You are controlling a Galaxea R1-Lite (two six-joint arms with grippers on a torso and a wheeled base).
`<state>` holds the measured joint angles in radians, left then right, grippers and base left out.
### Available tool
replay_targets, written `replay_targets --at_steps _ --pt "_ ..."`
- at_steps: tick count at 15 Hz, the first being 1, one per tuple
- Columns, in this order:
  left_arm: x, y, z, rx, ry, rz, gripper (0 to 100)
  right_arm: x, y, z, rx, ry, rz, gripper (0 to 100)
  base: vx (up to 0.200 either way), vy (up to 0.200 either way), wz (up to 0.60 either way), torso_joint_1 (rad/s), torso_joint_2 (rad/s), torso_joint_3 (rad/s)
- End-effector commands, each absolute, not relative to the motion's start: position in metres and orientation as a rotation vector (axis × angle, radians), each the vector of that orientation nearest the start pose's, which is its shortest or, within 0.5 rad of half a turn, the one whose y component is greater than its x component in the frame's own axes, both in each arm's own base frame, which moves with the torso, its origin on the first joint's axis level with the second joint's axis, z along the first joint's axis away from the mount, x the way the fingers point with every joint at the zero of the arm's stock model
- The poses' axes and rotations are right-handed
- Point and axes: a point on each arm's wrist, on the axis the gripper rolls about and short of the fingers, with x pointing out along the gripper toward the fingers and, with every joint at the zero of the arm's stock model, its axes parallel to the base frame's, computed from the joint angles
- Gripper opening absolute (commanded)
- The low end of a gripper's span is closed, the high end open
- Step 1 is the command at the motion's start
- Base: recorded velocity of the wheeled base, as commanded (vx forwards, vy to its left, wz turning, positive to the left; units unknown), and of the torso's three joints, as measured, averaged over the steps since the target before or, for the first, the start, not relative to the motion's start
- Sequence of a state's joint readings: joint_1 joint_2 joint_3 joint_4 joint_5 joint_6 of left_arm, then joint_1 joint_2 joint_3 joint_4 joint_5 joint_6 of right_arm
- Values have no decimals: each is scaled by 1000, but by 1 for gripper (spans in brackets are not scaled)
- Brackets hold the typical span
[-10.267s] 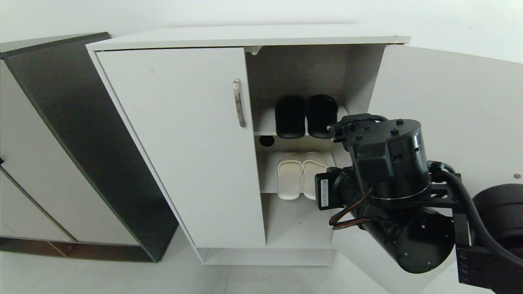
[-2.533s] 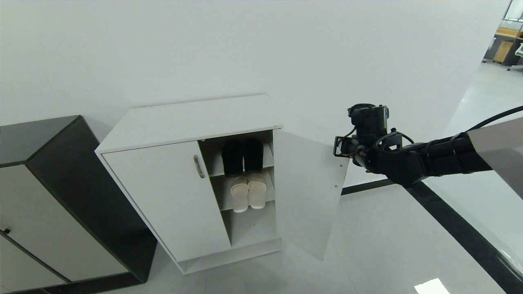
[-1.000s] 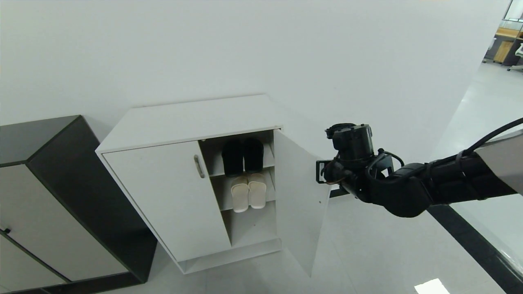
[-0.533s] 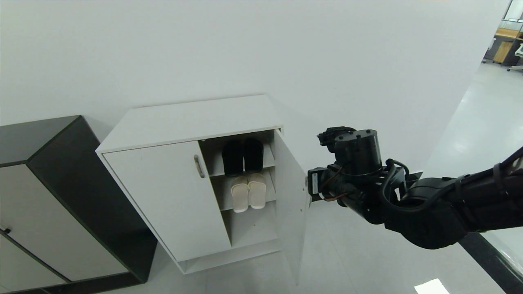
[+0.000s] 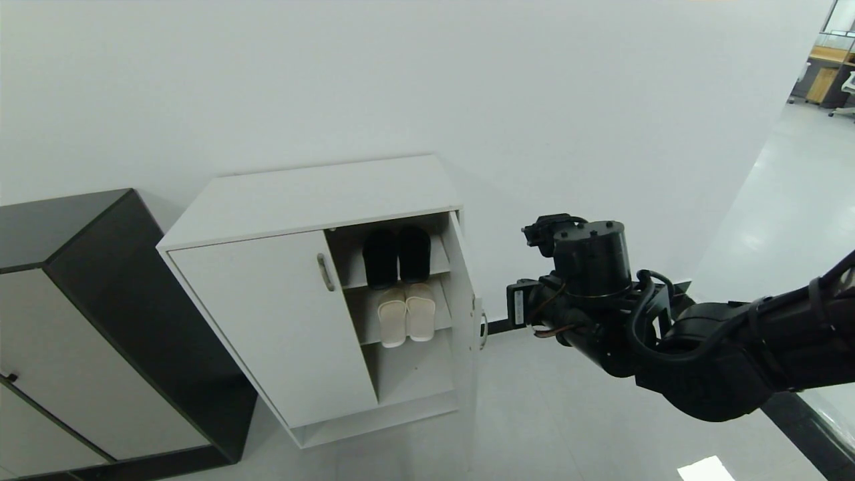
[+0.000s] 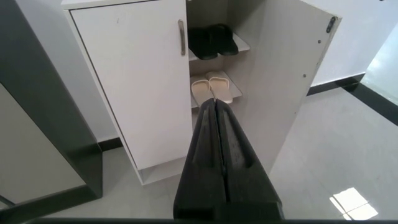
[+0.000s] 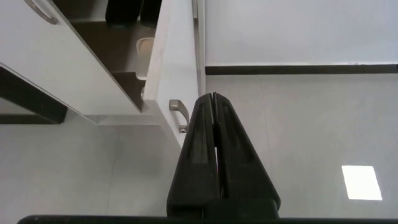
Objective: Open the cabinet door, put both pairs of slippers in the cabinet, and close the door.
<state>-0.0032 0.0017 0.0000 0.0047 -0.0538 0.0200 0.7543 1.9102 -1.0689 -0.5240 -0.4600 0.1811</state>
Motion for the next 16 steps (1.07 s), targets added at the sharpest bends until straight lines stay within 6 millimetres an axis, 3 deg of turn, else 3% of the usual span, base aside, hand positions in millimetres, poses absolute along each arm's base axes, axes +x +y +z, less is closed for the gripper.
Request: replay_targets --at_steps 1,7,12,16 --pt "-23 -1 75 20 6 -57 0 274 244 172 0 282 267 0 0 0 600 -2 2 2" --pt "-23 -1 75 20 6 -57 0 274 243 169 9 278 294 0 0 0 100 -2 0 0" --pt "-23 -1 75 20 6 -57 0 311 219 147 -29 293 185 0 0 0 0 0 0 0" --pt "-23 -1 75 20 6 -57 0 330 225 122 -34 302 173 0 0 0 0 0 0 0"
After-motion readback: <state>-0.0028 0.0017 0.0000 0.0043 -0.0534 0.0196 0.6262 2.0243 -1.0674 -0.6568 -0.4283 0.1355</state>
